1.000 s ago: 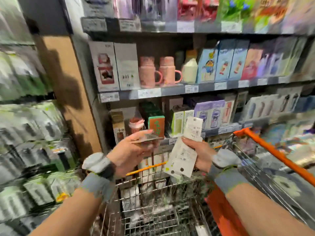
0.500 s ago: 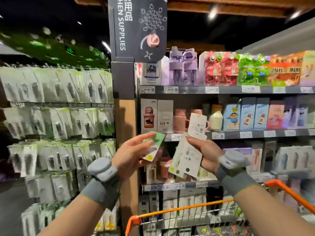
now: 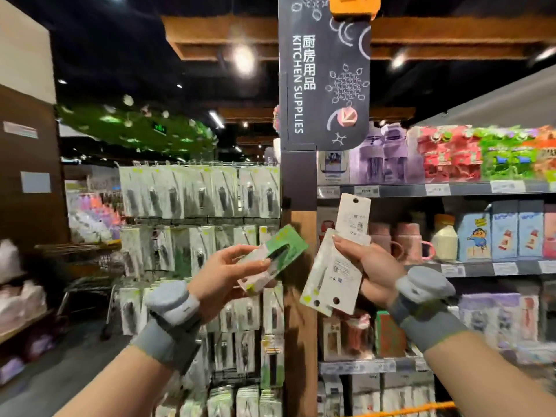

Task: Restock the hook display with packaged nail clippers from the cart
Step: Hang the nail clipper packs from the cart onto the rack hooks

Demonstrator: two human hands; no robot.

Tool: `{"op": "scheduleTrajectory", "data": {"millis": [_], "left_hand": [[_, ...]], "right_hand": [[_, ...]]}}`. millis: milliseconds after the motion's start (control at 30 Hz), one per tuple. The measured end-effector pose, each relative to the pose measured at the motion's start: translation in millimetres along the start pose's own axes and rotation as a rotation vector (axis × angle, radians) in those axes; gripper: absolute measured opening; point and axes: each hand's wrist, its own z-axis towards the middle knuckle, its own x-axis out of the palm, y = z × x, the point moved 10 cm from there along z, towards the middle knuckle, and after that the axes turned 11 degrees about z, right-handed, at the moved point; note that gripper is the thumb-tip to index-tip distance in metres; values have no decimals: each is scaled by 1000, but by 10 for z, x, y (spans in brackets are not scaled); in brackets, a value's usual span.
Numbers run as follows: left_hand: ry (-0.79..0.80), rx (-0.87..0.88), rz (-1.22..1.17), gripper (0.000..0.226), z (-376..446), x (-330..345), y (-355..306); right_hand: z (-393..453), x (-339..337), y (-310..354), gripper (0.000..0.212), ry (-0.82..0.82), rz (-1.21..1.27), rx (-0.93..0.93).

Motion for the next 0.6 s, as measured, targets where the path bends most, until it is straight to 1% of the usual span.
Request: {"op": "scheduleTrajectory", "data": {"millis": [100,167,233,333,367,467,567,600], "left_hand": [[-53,8,20,49,-21,-407,-37],[-104,2,21,53,-32,-676,-53],[-130,-1,7,45,-40,-869,-63],[-153,-13,7,20,-55,-1067,-83],[-160,-10,6,19,-50,-1136,-81],[-191,-12,26,26,-56,-1367,-58],[-253,-8,56,19,-51,-1611,-44],[-275,-1,82,21,-49,-1683,-49]], "right_hand": [[36,268,-129,21,-5,6,-27],[74,419,-208,16,-11,0,-30],[111,545,-284,12,-7,-6,-22],[170,667,-370,12,-4,-2,-8],[189,695,-383,12,-6,-3,-7],[283,796,-448,12,13,-18,-3],[403,868,-494,16,42,-17,5],[454,896,-504,15,48,-22,5]]}}
